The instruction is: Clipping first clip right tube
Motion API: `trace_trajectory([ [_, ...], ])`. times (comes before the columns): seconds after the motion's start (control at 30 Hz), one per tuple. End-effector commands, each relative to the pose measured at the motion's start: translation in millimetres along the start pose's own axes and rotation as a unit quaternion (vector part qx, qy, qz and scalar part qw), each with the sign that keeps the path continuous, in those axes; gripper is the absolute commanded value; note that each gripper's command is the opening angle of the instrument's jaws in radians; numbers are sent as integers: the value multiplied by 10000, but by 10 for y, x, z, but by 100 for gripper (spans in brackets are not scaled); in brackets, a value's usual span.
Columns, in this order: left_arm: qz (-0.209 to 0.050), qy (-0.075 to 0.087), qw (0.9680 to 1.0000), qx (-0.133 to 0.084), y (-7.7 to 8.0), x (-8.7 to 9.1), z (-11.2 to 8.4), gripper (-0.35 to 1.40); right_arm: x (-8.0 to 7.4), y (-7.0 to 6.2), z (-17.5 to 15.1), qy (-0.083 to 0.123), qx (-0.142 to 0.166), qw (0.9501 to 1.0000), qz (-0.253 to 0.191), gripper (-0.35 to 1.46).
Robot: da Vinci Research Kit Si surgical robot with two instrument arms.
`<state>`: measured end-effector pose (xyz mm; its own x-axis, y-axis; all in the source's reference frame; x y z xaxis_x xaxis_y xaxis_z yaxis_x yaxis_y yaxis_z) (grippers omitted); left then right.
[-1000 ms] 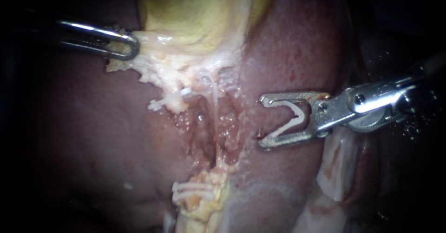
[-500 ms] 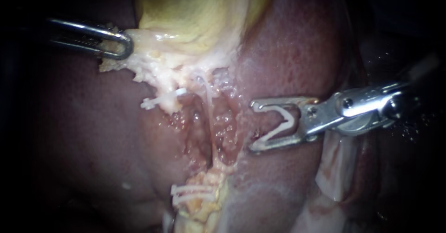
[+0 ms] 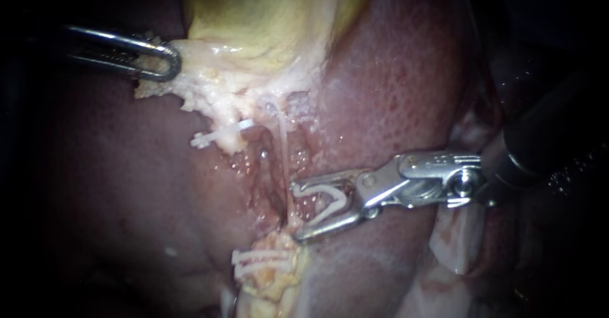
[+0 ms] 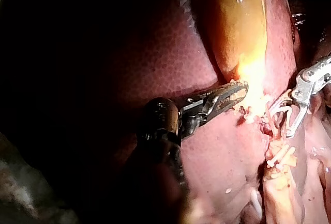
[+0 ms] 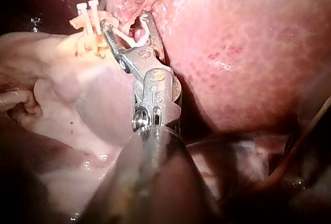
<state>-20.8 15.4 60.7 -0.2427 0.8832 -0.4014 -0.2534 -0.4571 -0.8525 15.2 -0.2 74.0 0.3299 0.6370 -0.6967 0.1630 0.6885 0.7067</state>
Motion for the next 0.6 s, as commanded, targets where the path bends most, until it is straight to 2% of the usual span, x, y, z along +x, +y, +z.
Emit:
trace_trajectory([
  [0.03,-1,0,10000,1,0,0,0,-35,1,0,2,92,58,9999,72,49],
  [0.13,-1,0,10000,1,0,0,0,-35,3,-1,9,343,209,9990,209,49],
  [0.3,-1,1,10000,2,0,0,1,-35,5,-9,14,550,351,9971,384,49],
  [0.4,-1,1,10000,2,0,0,1,-35,6,-18,16,549,400,9967,433,49],
  [0.6,0,1,10000,2,0,0,1,-35,6,-46,17,363,911,9938,530,45],
])
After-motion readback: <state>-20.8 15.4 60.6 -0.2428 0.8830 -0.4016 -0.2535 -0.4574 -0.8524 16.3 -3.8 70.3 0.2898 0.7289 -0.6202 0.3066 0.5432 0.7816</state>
